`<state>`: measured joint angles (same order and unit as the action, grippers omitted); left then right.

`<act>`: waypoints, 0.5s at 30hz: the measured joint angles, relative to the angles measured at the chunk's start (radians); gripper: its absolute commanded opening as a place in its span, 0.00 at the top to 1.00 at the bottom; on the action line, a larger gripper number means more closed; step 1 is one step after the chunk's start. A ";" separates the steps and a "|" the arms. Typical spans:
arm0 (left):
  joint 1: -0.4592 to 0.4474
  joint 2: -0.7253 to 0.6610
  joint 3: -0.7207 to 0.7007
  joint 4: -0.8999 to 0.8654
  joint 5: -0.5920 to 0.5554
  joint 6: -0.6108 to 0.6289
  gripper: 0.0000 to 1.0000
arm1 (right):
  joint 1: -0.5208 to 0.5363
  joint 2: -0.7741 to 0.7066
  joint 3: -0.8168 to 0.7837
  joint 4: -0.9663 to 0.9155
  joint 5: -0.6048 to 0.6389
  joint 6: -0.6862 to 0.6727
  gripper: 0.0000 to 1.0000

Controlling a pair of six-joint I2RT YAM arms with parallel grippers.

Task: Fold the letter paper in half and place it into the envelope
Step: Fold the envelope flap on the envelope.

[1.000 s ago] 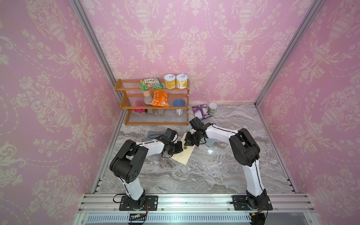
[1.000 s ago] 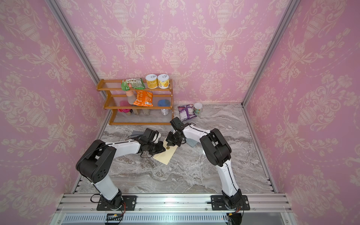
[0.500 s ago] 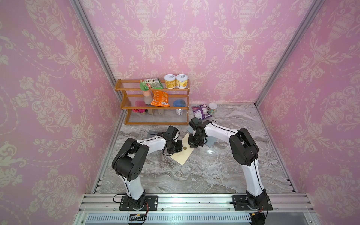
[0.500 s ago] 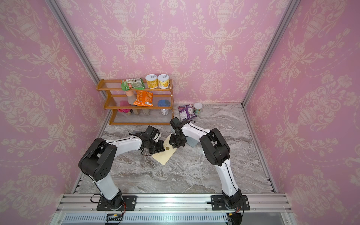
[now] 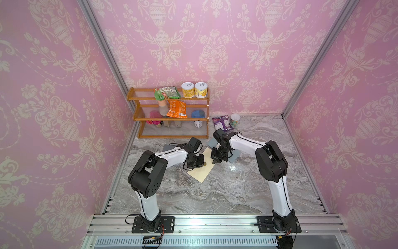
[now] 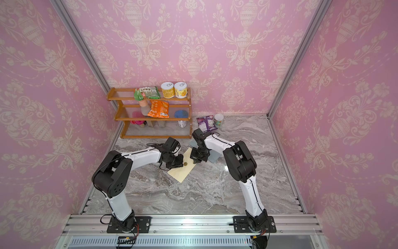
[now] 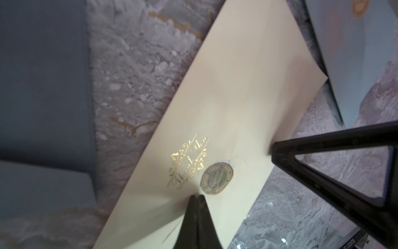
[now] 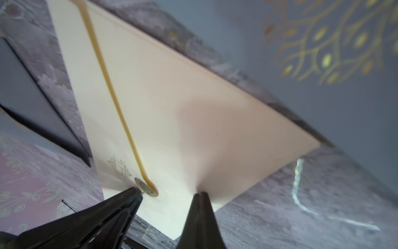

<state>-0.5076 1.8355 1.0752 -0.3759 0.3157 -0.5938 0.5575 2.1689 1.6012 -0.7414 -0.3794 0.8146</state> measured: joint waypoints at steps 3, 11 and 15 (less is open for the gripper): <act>-0.003 0.023 0.031 -0.008 0.003 -0.002 1.00 | -0.004 -0.004 -0.011 0.013 -0.013 0.001 1.00; -0.008 0.094 0.115 0.005 0.020 -0.007 1.00 | -0.014 -0.015 -0.041 0.048 -0.038 0.024 1.00; -0.008 0.094 0.111 0.016 0.023 -0.006 1.00 | -0.017 -0.016 -0.041 0.049 -0.044 0.027 1.00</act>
<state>-0.5156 1.9293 1.1858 -0.3595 0.3382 -0.6003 0.5407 2.1532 1.5600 -0.6926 -0.4232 0.8413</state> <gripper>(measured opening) 0.038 0.033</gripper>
